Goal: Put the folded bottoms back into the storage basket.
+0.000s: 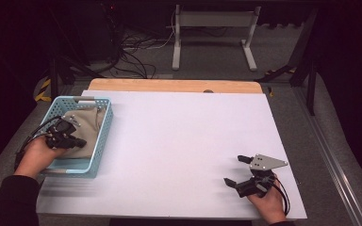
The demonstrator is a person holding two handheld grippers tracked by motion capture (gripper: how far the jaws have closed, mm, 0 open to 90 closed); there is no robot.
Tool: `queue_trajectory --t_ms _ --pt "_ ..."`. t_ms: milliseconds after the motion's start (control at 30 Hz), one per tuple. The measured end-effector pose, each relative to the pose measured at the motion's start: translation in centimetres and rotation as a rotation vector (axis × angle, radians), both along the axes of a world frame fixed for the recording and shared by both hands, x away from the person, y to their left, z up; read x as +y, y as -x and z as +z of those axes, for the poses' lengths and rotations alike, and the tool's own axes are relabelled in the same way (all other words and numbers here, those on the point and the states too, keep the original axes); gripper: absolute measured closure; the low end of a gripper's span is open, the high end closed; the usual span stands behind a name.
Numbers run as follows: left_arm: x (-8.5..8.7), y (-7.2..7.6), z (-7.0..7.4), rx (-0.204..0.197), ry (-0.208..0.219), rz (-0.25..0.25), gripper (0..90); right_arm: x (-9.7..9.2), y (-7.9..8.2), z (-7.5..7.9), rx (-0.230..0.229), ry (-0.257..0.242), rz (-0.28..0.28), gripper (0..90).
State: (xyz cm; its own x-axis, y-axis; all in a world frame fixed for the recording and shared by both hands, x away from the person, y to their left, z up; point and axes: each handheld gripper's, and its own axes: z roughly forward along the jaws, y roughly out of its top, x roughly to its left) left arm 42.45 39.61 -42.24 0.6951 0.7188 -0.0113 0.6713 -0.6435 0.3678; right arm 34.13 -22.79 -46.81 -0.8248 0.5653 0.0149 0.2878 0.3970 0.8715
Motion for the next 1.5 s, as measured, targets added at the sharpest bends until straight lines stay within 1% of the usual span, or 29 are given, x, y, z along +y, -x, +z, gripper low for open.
queue_trajectory --t_ms 33,67,133,200,233,367,433,500,567,633,667,700,733,767,867,933,1000,1033,1067,1133,1167,1200,1233,1267,1300,1333,1400,1467,1500 --pt "0.0 -0.1 -0.1 0.015 0.002 0.002 89.5 0.0 0.0 0.0 -0.001 0.001 0.0 0.6" --pt "-0.1 -0.2 -0.2 0.02 0.0 0.003 89.5 0.0 0.0 0.0 -0.001 0.001 0.0 0.6" --pt "-0.1 -0.3 -0.3 0.048 0.014 0.012 89.6 0.0 0.0 0.0 -0.001 0.002 0.001 0.5" --pt "-0.1 -0.5 -0.3 0.079 0.007 0.02 89.8 0.0 0.0 0.0 0.0 0.002 0.001 0.6" --pt "-0.1 -0.5 -0.3 0.079 0.007 0.02 89.8 0.0 0.0 0.0 0.0 0.002 0.001 0.6" --pt "-0.7 -0.3 -0.1 0.11 -0.058 0.002 89.9 0.0 0.0 0.0 0.0 0.003 0.002 0.5" --pt "-0.7 -0.2 -0.1 0.112 -0.065 0.0 89.9 0.0 0.0 0.0 0.0 0.003 0.003 0.6" --pt "-0.7 0.2 -0.1 0.122 -0.068 -0.001 89.9 0.0 0.0 0.0 0.0 0.003 0.005 0.6" --pt "-0.5 0.5 0.0 0.138 -0.054 -0.008 89.9 0.0 0.0 0.0 0.0 0.004 0.005 0.6" --pt "-0.3 1.0 0.0 0.154 -0.061 -0.014 89.9 0.0 0.0 0.0 0.0 0.005 0.005 0.6" --pt "-0.2 1.3 0.0 0.155 -0.06 -0.021 89.9 0.0 0.0 0.0 0.0 0.006 0.006 0.6" --pt "-0.2 1.3 0.0 0.155 -0.06 -0.021 89.9 0.1 0.0 0.0 0.0 0.007 0.006 0.6" --pt "-0.1 1.4 0.0 0.164 -0.062 -0.024 89.9 0.1 0.0 0.0 0.0 0.007 0.006 0.6" --pt "0.0 1.5 0.0 0.155 -0.059 -0.025 89.9 0.1 0.0 0.0 0.001 0.007 0.005 0.6" --pt "-0.1 1.5 0.0 0.159 -0.059 -0.022 89.9 0.1 0.0 0.0 0.003 0.008 0.005 0.6" --pt "-0.1 1.5 0.2 0.135 -0.059 -0.023 89.8 0.1 0.0 0.0 0.003 0.008 0.004 0.6" --pt "-0.1 1.4 0.4 0.103 -0.057 -0.011 89.8 0.1 -0.1 0.0 0.005 0.008 0.004 0.6" --pt "-0.1 1.3 0.6 0.069 -0.062 0.011 89.7 0.1 -0.1 0.0 0.007 0.009 0.004 0.6" --pt "0.0 1.3 0.7 0.054 -0.062 0.024 89.7 0.1 -0.1 0.0 0.008 0.009 0.003 0.6" --pt "0.1 0.9 0.9 0.005 -0.072 0.049 89.7 0.1 -0.1 0.0 0.009 0.01 0.004 0.6" --pt "0.1 0.7 0.8 0.002 -0.076 0.068 89.7 0.1 -0.1 0.0 0.009 0.009 0.004 0.6" --pt "0.0 0.5 0.7 0.006 -0.084 0.075 89.7 0.1 -0.1 0.0 0.009 0.009 0.004 0.6" --pt "-0.2 0.2 0.2 0.024 -0.098 0.081 89.7 0.1 -0.1 0.0 0.01 0.009 0.005 0.6" --pt "-0.2 0.2 0.2 0.024 -0.098 0.081 89.7 0.1 -0.1 0.0 0.01 0.009 0.005 0.6" --pt "-0.3 -0.2 -0.3 0.043 -0.112 0.086 89.7 0.1 -0.1 0.0 0.009 0.008 0.006 0.6" --pt "-0.3 -0.2 -0.3 0.043 -0.112 0.086 89.8 0.1 -0.1 0.0 0.009 0.008 0.007 0.6" --pt "-0.6 -0.3 -0.7 0.063 -0.129 0.09 89.8 0.1 -0.1 0.0 0.008 0.008 0.008 0.6" --pt "-0.6 -0.3 -0.7 0.09 -0.131 0.09 90.0 0.1 -0.1 0.0 0.007 0.007 0.008 0.6" --pt "-0.6 0.0 -0.7 0.113 -0.141 0.078 90.0 0.1 -0.1 0.0 0.007 0.008 0.009 0.6"
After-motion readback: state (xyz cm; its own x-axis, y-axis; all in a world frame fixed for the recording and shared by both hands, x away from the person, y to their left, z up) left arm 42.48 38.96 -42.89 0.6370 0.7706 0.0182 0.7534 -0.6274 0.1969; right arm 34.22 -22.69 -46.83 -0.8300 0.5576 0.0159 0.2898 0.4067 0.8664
